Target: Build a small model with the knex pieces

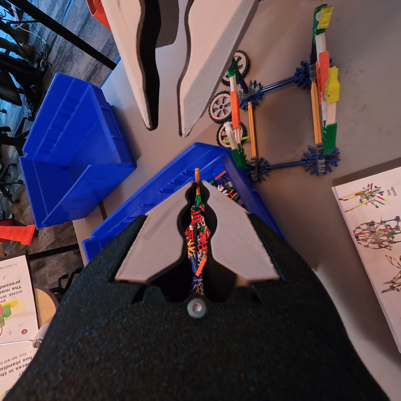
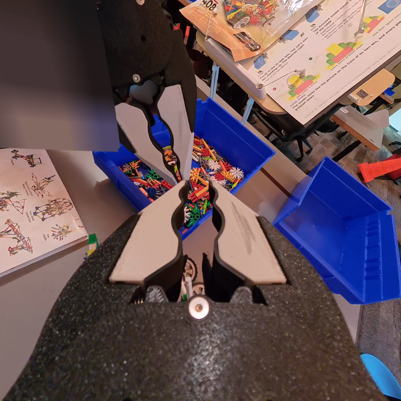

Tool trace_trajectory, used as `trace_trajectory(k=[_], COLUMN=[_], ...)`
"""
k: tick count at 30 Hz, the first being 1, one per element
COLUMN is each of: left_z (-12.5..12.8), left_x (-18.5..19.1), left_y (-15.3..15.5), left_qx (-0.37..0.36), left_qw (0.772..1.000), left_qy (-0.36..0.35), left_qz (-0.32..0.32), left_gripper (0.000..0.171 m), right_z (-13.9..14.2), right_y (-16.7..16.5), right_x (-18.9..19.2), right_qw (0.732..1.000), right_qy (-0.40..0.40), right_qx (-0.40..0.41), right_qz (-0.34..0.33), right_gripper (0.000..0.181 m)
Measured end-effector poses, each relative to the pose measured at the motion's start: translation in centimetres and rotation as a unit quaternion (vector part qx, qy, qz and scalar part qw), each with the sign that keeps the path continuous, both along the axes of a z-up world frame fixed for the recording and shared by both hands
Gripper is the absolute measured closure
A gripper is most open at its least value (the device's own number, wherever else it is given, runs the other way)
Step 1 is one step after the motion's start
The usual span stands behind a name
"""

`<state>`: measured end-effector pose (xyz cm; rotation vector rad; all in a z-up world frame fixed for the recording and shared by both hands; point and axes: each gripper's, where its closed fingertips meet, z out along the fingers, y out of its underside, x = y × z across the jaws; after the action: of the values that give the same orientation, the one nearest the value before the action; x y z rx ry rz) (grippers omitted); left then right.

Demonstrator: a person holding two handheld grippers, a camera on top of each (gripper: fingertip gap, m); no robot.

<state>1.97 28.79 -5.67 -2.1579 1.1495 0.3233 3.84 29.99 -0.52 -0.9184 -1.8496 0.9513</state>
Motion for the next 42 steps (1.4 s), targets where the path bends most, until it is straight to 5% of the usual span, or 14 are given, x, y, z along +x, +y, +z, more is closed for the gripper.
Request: trace_trajectory(k=[42], left_z=[0.7], left_x=[3.0], left_y=[0.7], left_qx=[0.021], left_qw=[0.999], left_qy=[-0.024], left_qz=[-0.030], left_gripper=[0.170], right_z=[-3.9], right_y=[-1.3], right_x=[-0.2], right_qw=[0.997], right_qy=[-0.070], right_qx=[-0.001], right_qz=[0.027], right_gripper=[0.174])
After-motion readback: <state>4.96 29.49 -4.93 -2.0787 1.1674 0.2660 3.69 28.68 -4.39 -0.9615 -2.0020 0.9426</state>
